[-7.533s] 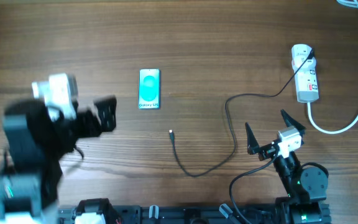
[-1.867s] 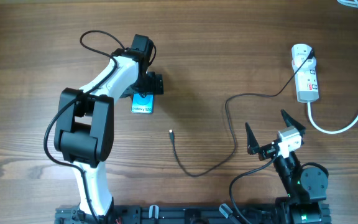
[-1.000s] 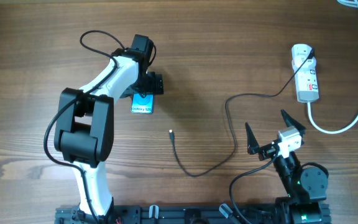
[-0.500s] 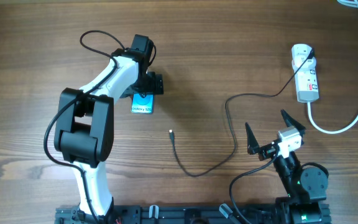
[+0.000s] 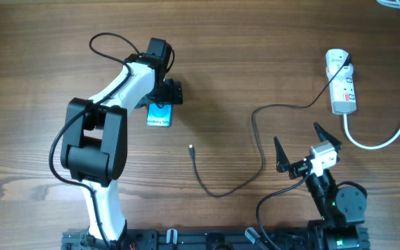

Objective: Plug charger to phone and switch on socket
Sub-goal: 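Close the left gripper on the phone's long edges, then lift the phone with the left gripper and tilt it upright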

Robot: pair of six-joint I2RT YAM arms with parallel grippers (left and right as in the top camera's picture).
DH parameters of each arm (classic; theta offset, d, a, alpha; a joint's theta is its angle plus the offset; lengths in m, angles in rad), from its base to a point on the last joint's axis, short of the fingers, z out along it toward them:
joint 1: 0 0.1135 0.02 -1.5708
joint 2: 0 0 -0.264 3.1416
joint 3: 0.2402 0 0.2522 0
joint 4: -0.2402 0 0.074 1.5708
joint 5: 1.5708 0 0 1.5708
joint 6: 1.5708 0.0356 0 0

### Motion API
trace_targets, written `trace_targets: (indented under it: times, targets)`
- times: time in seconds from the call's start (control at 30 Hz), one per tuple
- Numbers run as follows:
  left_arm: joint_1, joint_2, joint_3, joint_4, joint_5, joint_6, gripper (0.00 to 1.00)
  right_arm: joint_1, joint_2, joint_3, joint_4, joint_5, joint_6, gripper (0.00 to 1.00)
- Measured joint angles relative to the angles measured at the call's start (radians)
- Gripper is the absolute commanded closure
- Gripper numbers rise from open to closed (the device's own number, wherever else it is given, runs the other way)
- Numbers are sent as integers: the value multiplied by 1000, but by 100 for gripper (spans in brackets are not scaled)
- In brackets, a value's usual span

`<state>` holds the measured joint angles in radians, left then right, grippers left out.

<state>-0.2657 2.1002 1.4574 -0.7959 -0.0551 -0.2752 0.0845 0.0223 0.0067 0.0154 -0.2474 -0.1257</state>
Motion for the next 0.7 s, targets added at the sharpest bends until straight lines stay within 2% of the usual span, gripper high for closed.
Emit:
trace_targets:
  times: [0.13, 0.17, 0.2, 0.23, 0.4, 0.47, 0.57, 0.7]
  targets:
    - [-1, 0, -7, 4, 1, 0, 12, 0, 0, 0, 0, 0, 0, 0]
    - [-1, -2, -8, 4, 1, 2, 12, 0, 0, 0, 0, 0, 0, 0]
    - [-1, -2, -9, 4, 1, 0, 2, 0, 0, 0, 0, 0, 0, 0]
    - [-1, -3, -10, 6, 0, 0, 0, 0, 0, 0, 0, 0, 0, 0]
    - [-1, -4, -15, 32, -3, 34, 1, 0, 0, 0, 0, 0, 0, 0]
    - [-1, -4, -15, 30, -3, 38, 6, 0, 0, 0, 0, 0, 0, 1]
    - [-1, -5, -14, 14, 0, 48, 27, 0, 0, 0, 0, 0, 0, 0]
    - [-2, -8, -15, -7, 0, 53, 35, 0, 0, 0, 0, 0, 0, 0]
